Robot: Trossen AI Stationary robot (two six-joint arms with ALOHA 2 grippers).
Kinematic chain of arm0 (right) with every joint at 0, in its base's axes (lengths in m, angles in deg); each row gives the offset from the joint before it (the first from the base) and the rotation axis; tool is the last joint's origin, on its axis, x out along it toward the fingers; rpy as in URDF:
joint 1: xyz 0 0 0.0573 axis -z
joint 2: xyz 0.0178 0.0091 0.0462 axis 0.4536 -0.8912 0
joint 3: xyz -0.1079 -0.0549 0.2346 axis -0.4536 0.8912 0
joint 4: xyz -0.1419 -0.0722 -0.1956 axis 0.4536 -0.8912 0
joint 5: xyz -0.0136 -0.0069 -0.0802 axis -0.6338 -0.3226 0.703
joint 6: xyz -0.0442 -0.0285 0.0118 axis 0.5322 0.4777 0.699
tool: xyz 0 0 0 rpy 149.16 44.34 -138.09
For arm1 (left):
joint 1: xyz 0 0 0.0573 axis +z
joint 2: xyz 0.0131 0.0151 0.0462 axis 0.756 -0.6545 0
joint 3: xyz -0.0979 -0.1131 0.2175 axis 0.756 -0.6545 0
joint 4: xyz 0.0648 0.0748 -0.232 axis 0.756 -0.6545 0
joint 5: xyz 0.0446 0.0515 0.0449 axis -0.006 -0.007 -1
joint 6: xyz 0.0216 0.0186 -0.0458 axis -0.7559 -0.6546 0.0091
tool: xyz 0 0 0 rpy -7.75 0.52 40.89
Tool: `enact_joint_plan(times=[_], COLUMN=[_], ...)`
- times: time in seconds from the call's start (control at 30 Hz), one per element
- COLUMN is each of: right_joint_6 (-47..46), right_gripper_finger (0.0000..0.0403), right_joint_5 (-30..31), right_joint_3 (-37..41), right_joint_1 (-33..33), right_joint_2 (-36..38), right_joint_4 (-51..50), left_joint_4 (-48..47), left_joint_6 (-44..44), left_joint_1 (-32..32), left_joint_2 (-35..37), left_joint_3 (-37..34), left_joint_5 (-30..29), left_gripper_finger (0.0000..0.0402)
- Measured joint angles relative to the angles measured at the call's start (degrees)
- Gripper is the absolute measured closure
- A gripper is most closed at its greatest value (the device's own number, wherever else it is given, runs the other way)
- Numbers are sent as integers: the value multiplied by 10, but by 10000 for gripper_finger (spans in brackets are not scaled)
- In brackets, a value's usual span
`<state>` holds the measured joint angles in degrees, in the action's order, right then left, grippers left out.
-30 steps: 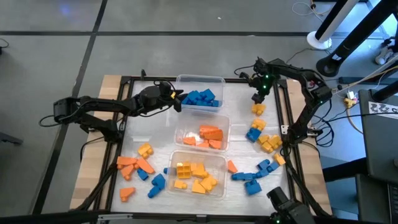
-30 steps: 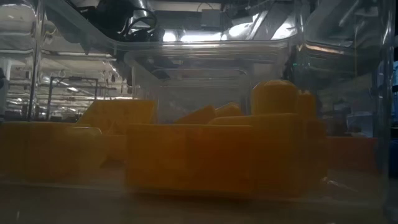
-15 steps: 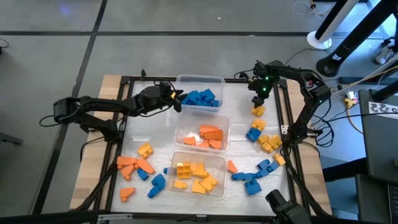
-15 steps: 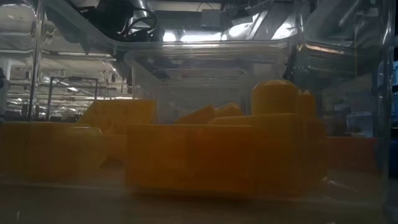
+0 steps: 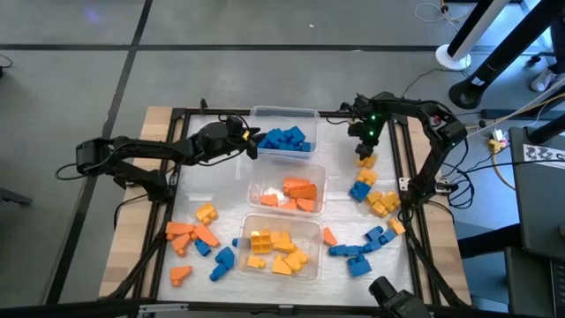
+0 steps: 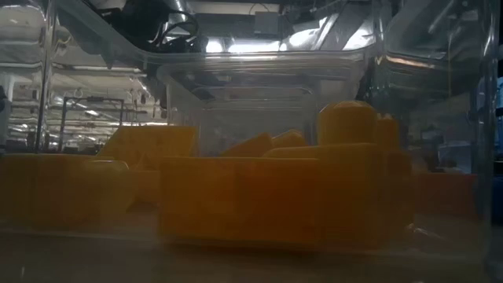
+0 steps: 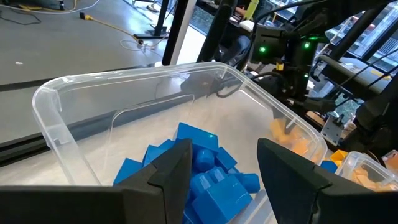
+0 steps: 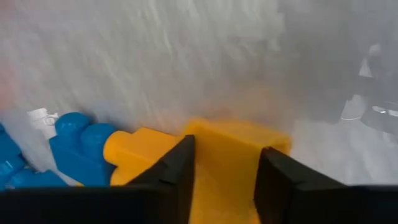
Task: Sort blocks
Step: Put the yellow game piece into the bottom transparent bin
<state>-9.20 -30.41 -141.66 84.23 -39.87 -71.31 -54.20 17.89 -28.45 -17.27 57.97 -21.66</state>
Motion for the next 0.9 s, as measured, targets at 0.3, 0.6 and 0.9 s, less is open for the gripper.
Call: enact_joint_plan(times=[0.3,0.6,0.9], right_joint_6=[-6,-5,-6], right_gripper_finger=[392,395,396], right_joint_5=[-69,-109,-216], right_joint_3=[-1,-18,-103], right_joint_1=[1,1,-22], right_joint_2=[1,17,73], right_joint_4=[-8,-11,-32], left_joint_4=[-1,-17,-169], left_joint_6=[-49,-126,-113], left_joint_1=[0,0,0], left_joint_2=[16,115,247], left_joint_3=[0,0,0], left_joint_5=[0,0,0], left_gripper_finger=[231,231,231])
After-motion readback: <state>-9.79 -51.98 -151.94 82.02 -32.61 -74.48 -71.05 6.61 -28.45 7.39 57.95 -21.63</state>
